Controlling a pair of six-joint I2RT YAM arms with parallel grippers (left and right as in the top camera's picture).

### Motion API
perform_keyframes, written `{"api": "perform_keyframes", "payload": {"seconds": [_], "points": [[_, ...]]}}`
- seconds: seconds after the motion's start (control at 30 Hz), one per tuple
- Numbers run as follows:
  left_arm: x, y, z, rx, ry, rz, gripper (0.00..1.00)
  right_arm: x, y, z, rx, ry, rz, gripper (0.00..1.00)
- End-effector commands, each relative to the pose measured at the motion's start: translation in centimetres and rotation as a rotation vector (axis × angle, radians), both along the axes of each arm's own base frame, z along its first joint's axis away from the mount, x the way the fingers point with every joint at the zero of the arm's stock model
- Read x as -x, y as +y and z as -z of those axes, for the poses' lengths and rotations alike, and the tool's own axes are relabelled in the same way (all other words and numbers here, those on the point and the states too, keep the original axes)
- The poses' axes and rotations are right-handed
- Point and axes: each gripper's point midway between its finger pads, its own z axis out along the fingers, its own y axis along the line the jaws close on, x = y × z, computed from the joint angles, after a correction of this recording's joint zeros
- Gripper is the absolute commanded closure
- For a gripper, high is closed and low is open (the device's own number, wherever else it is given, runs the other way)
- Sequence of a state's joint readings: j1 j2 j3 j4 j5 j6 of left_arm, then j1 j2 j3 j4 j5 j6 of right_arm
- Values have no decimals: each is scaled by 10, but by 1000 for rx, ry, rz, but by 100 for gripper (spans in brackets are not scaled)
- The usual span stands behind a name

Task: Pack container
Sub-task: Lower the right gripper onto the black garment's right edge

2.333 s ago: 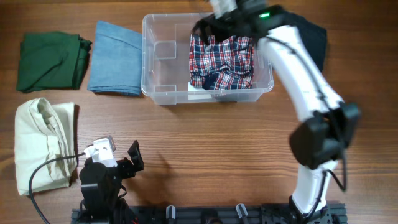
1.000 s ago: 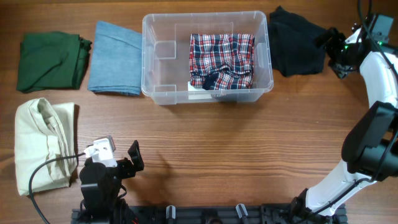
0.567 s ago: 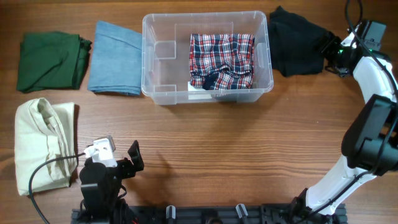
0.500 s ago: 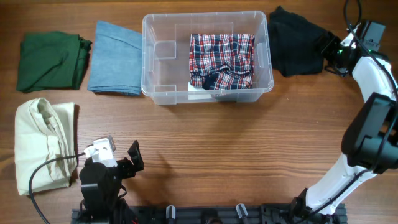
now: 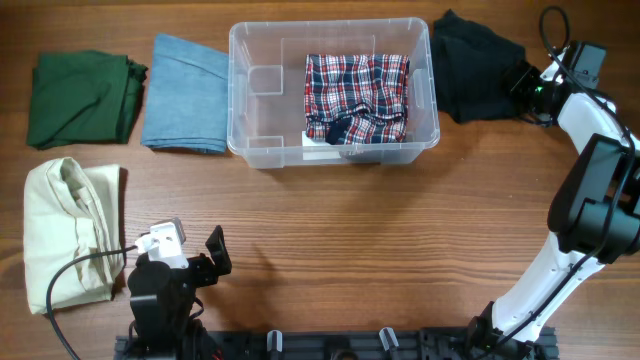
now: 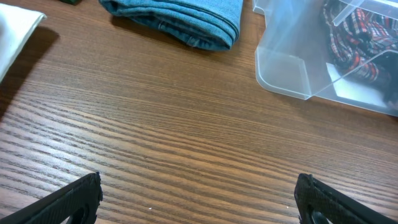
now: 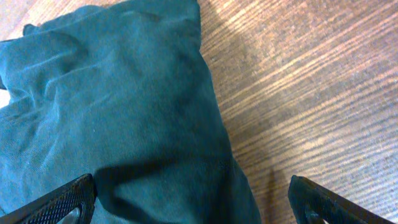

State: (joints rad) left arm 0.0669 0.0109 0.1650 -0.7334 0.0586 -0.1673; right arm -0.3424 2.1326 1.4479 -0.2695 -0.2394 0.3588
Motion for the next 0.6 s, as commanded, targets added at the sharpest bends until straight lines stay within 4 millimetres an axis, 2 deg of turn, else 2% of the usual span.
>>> {"api": "perform_keyframes", "payload": {"seconds": [0.0, 0.17, 0.3, 0.57], "points": [[1, -2, 1, 19, 2, 0, 0, 2, 7, 30, -59, 34, -18, 1], [1, -2, 1, 19, 2, 0, 0, 3, 23, 50, -178, 46, -25, 0], [1, -2, 1, 19, 2, 0, 0, -1, 35, 56, -260, 32, -38, 1], [1, -2, 1, 19, 2, 0, 0, -7, 57, 49, -436, -3, -45, 21]]}}
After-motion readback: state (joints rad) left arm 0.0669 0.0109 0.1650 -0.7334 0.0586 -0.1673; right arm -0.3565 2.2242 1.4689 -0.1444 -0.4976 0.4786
